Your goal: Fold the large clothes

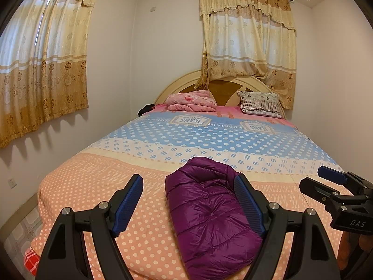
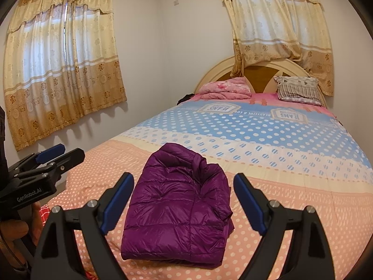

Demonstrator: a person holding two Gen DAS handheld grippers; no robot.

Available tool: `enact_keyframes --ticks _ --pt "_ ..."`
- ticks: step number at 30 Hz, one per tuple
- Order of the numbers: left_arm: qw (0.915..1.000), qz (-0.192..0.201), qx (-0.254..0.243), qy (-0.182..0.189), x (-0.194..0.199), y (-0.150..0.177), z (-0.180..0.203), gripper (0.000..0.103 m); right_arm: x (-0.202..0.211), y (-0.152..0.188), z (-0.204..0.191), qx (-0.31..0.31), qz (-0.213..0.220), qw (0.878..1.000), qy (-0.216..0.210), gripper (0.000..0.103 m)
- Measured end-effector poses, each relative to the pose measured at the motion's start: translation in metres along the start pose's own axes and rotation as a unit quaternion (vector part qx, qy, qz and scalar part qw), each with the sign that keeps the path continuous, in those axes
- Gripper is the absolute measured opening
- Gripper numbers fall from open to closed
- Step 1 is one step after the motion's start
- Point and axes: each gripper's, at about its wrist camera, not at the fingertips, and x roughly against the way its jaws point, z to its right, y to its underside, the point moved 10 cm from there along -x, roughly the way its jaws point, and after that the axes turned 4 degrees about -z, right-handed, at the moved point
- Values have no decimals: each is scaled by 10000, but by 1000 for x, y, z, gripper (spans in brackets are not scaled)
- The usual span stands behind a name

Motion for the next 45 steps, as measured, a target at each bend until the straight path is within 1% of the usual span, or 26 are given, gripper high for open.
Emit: enact_keyframes --ticks 27,32,36,45 --pt "10000 -32 38 -52 -2 2 -2 81 -3 5 -2 74 -47 9999 -69 90" --pt "9999 -60 72 -128 -2 5 -4 81 -3 4 -3 68 -47 9999 -63 89" --pt "9998 -114 88 -100 -4 6 -4 81 -3 5 -3 69 -58 9999 -62 89" --pt "9998 -118 -63 -162 -3 8 2 81 0 9 0 147 -92 9998 -129 89"
